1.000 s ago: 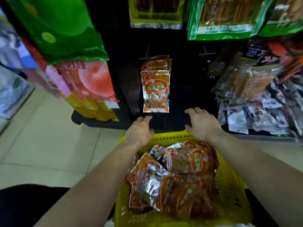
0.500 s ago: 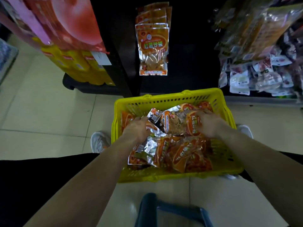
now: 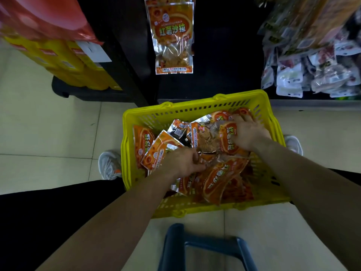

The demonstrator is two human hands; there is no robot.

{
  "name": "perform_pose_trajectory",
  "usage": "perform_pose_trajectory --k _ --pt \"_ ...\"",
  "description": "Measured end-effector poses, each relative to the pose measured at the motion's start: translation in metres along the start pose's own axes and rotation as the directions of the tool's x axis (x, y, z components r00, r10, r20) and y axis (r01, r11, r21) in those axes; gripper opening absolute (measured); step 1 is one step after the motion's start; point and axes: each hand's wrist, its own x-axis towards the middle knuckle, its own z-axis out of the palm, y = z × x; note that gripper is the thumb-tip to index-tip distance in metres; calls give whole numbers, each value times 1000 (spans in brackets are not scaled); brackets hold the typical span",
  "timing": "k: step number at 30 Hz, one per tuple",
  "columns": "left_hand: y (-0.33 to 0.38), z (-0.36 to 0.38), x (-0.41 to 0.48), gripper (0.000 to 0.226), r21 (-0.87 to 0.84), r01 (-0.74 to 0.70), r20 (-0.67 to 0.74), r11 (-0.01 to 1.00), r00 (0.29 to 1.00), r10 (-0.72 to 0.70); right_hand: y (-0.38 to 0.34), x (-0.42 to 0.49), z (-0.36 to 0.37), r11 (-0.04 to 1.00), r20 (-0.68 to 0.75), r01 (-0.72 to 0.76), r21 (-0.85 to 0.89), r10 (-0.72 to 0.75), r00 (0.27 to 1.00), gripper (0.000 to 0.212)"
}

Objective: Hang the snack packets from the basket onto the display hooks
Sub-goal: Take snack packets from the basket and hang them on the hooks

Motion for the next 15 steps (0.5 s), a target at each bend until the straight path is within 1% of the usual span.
perform_pose_trajectory --k 1,3,5,6,8,12,15 --pt "0 0 -1 29 27 -6 0 1000 1000 6 0 0 -2 1000 7 -20 -23 21 1000 73" --pt "-3 -1 -3 16 27 -9 -12 1000 1000 9 1 -1 -7 995 -4 -45 -90 44 999 57" --pt "-6 -5 -7 15 -1 4 -27 1000 1000 -5 0 -4 -11 989 -30 -56 -136 52 998 41" --pt "-7 -9 -9 17 -15 15 -42 1000 999 -16 -1 -6 -13 988 -42 -61 -140 56 998 36" --pt "-11 -21 -14 18 -30 32 -92 999 995 -35 -5 -10 -20 995 -58 -51 -90 46 997 32" --pt "-11 -52 -27 14 -59 55 -205 997 977 -66 -22 -20 -45 994 -44 94 50 -92 995 25" --pt "-9 -83 -42 16 -53 66 -264 996 961 -78 -35 -33 -70 976 -19 208 65 -207 978 17"
